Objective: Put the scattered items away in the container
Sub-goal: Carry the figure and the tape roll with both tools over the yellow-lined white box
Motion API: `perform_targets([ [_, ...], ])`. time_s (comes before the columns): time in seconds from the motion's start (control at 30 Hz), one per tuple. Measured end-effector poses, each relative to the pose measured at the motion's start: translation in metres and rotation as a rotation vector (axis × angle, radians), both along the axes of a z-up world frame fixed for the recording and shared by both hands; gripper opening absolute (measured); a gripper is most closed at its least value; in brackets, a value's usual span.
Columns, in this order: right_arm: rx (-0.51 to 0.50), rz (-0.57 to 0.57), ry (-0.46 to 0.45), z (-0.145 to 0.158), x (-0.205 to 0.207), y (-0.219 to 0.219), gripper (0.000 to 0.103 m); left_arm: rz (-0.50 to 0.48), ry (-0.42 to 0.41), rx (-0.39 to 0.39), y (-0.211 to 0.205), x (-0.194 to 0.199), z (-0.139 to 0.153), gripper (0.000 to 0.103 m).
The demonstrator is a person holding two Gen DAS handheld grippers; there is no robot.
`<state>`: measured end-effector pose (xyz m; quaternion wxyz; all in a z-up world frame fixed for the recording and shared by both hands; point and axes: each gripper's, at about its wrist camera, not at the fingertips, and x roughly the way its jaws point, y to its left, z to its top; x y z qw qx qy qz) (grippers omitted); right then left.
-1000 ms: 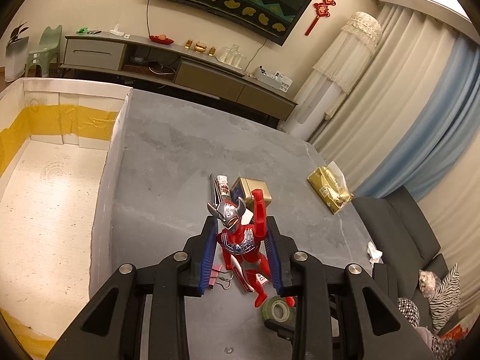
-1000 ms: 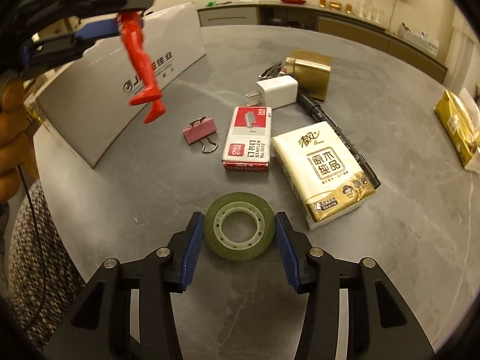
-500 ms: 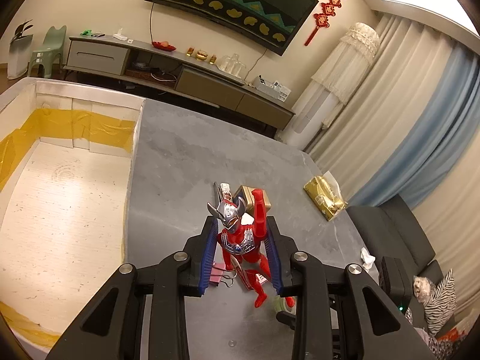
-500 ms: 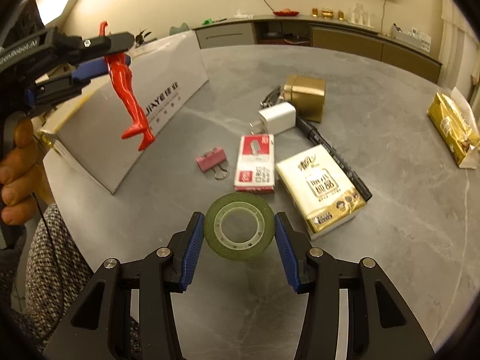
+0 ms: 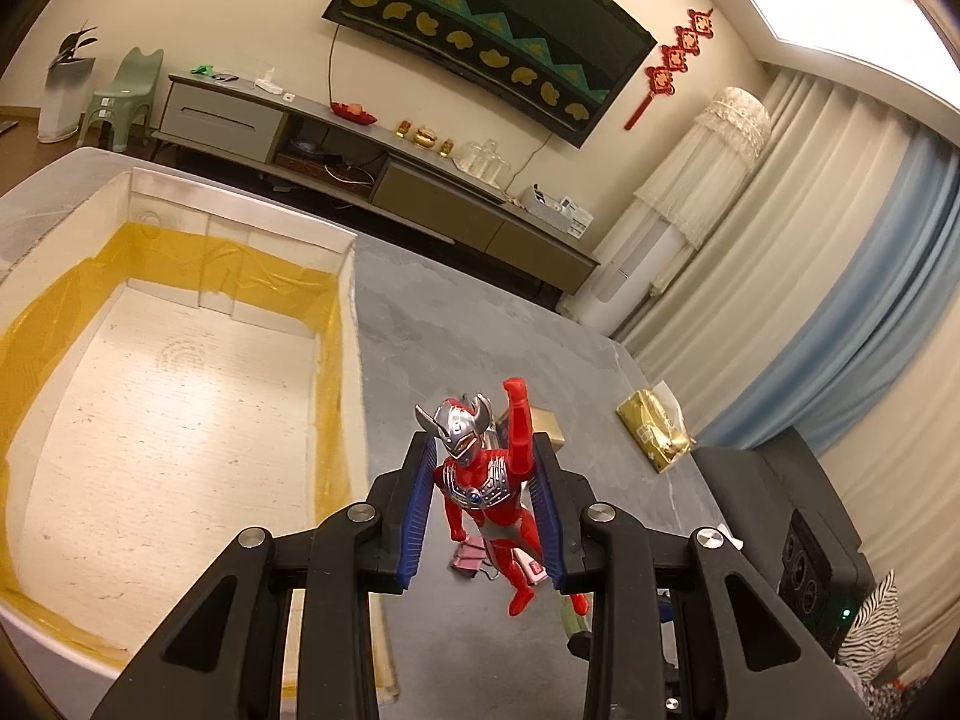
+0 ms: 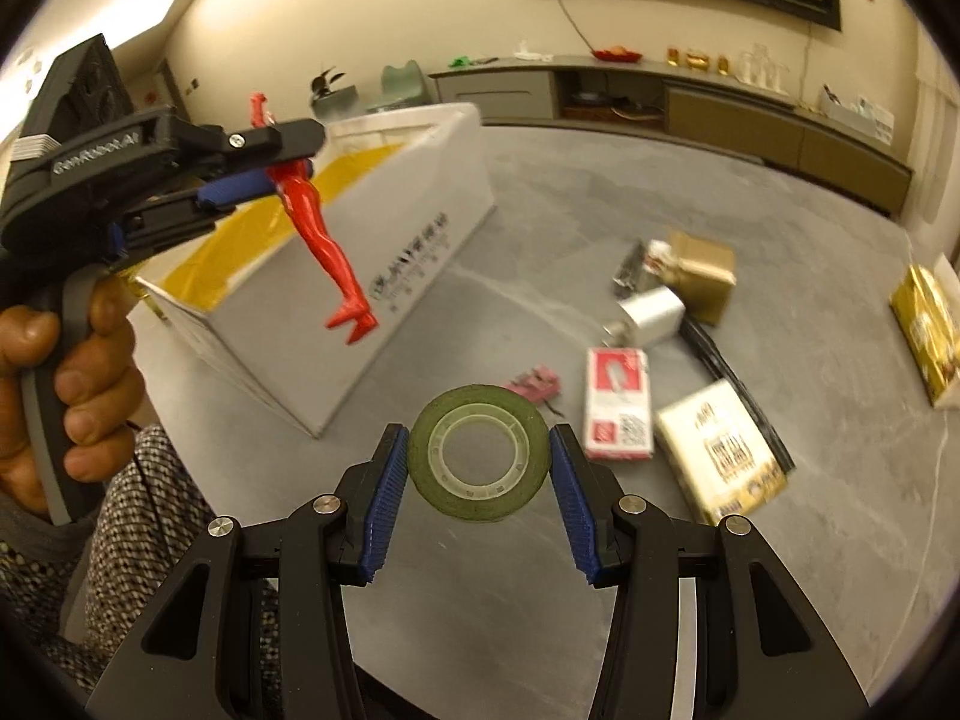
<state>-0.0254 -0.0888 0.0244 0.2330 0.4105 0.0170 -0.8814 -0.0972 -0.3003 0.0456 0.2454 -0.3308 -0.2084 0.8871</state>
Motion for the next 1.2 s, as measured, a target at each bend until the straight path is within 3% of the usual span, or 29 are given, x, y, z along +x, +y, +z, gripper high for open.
perform_targets([
  [0.3, 0.03, 0.068, 0.06, 0.031, -0.004, -0.038, 0.05, 0.058, 0.018, 0.045, -0.038, 0.003, 0.004, 0.033],
  [0.93, 0.082, 0.167, 0.128, 0.06, -0.02, -0.106, 0.05, 0.136, 0.044, 0.091, -0.108, 0.001, 0.01, 0.032],
  [1.2, 0.092, 0.218, 0.157, 0.072, -0.033, -0.136, 0.05, 0.161, 0.053, 0.065, -0.126, -0.007, 0.014, 0.032],
])
